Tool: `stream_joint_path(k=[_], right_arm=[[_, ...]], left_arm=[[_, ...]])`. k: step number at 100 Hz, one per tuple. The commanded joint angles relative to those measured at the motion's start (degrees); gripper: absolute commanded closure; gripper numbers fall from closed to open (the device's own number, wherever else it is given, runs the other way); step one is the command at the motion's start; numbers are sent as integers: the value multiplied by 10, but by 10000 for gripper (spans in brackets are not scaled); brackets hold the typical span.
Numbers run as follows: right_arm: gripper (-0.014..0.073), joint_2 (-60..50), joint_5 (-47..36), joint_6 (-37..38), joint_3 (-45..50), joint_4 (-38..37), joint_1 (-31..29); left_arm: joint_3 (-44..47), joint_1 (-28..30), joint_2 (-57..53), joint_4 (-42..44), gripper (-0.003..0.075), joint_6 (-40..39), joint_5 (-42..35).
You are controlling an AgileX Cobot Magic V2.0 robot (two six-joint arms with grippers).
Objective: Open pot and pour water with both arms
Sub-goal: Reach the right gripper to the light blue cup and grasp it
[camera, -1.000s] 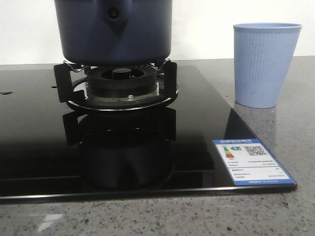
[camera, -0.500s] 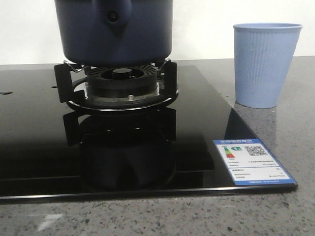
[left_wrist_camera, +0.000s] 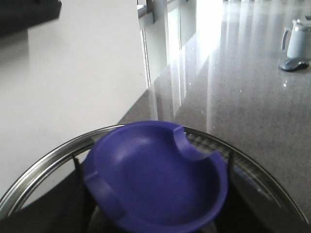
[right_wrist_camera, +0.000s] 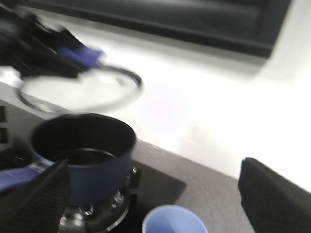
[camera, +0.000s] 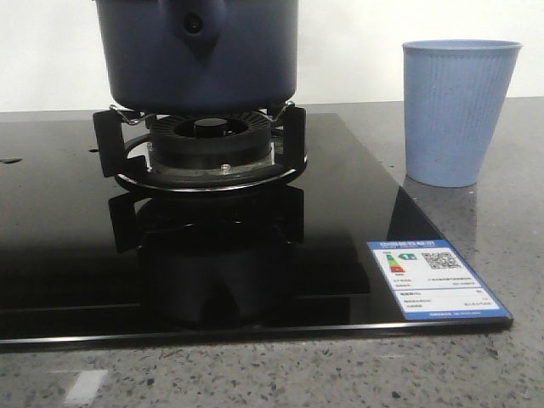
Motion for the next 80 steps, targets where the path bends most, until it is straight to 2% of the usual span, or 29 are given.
stream_joint_path(k=[1,19,37,48,67,80], right_arm=[[-41,18,-50,0,19,7,-1],[-41,63,-49,0,106,63,-1],[-41,117,-57,-24,125,93,-1],[-41,155,-77,-110,125,164,0],[-41,211,-77,-266,124,333,0],[-41,240,-66,-343,123,402,0]], left_arm=[[-27,9,-47,-71,401,-19,8],[-27,12,-91,-71,401,-25,12],[-27,12,-126,-71,401,-25,12],[-27,12,-132,-72,401,-25,14],[-27,12,-133,-72,401,-26,24],[-27,12,-133,-86,401,-27,40]])
